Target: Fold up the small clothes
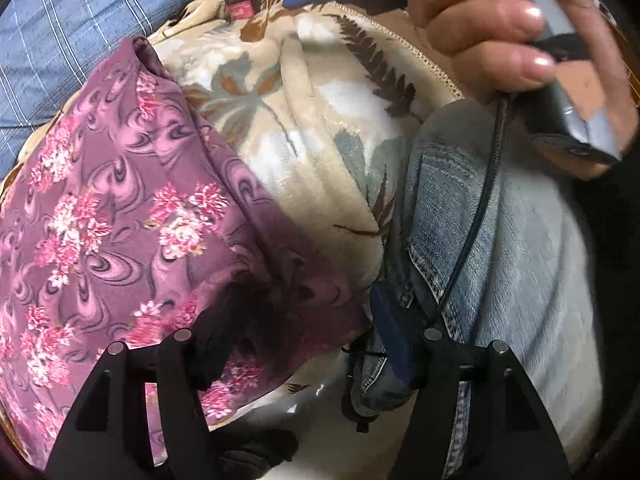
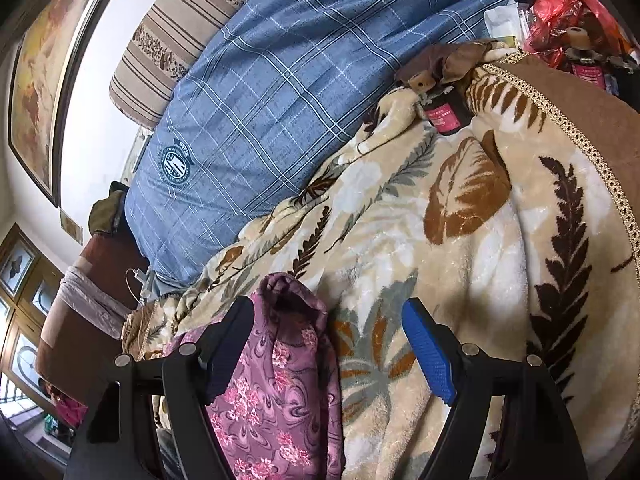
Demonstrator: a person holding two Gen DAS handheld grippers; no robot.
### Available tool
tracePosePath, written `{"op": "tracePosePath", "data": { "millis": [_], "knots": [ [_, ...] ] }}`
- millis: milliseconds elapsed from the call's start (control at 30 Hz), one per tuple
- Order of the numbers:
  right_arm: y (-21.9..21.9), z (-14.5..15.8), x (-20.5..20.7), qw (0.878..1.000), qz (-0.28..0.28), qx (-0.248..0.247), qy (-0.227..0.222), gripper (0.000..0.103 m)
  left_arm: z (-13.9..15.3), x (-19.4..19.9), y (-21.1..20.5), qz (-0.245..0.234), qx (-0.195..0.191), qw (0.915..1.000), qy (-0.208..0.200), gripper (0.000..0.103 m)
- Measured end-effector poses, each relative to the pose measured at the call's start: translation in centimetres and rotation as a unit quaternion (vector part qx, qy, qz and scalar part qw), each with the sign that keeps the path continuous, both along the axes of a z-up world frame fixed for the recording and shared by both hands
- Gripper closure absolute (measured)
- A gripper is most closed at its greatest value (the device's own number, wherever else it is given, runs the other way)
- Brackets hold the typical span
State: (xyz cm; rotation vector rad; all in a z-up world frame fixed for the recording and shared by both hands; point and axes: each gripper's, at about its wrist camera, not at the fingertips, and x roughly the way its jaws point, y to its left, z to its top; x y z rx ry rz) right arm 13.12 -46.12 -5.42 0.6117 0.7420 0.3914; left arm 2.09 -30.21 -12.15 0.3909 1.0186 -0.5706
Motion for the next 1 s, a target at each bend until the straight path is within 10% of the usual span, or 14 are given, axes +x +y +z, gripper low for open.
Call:
{"op": "tracePosePath", "data": {
  "millis": [133, 300, 433, 767, 900, 1000],
  "knots": [
    [-0.1, -0.3, 0.1, 1.0, -0.003, -0.001, 0.006, 0.024, -0.8, -0.6, -0.5, -0.006, 0.044, 0.9983, -0.037, 0.041],
    [0.3, -0.7, 0.4, 1.0, 0.003, -0.009, 0.018, 0.024, 1.2, -2.0, 1.1, -0.01, -0.005, 0.9999, -0.011, 0.061],
    [0.9, -0.7, 0.4, 1.0, 0.008, -0.021, 0.022, 0.024, 3.6, -2.4, 2.3, 0.016, -0.029, 0.9971, -0.068, 0.034],
    [0.6, -0.9, 0.5, 1.0, 0.008, -0.017, 0.024, 0.024, -0.9, 1.0, 0.7, 0.038, 0.014, 0.999, -0.019, 0.034],
    [0.5, -1.0, 0.6, 0.999, 0.008, -0.015, 0.027, 0.024, -0.3, 1.1, 2.6, 0.063, 0.003, 0.9977, -0.023, 0.08],
    [1.0, -1.0, 0.7, 0.999, 0.02, -0.018, 0.028, 0.024, 0.0, 2.0, 4.3, 0.077, -0.041, 0.9961, 0.012, 0.085]
  ]
}}
